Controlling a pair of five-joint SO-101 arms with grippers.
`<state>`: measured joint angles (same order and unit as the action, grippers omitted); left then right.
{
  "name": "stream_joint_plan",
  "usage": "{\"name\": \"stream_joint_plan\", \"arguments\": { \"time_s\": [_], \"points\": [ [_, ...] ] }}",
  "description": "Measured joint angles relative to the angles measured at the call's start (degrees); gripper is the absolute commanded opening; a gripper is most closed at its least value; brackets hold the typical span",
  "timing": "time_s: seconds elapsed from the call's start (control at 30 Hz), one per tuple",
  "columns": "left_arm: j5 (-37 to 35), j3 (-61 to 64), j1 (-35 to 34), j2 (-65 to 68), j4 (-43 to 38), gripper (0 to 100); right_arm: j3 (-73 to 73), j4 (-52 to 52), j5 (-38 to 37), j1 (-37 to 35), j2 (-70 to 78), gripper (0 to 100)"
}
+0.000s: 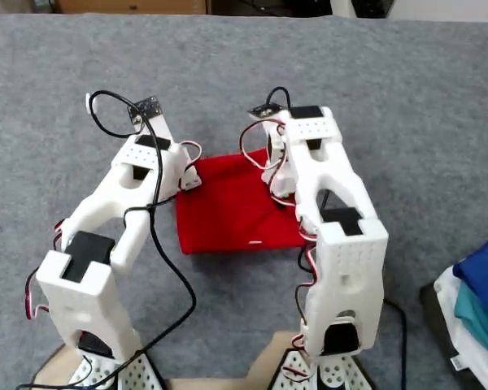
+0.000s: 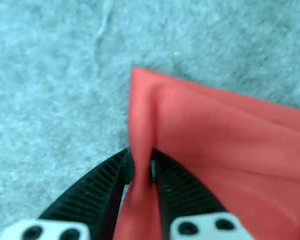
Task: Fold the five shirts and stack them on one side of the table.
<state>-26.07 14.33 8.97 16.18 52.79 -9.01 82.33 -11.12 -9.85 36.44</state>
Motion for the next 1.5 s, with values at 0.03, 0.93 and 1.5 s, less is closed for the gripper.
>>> {"name": "stream_joint_plan", "arguments": {
  "time_s": [0.03,0.93,1.5],
  "points": [
    [0.0,-0.4,0.0,0.2,0.1,2,-0.6,0.4,0.0,0.3,0.3,0.5],
    [-2.5,-19.2,13.3,0.2,13.2,2,-3.4,16.0,-3.3,13.5,-24.4,0.5],
    [-4.0,-37.9,37.1,-3.1,11.6,2,2.1,18.8,-12.7,46.6,-45.1,0.5]
  ]
}}
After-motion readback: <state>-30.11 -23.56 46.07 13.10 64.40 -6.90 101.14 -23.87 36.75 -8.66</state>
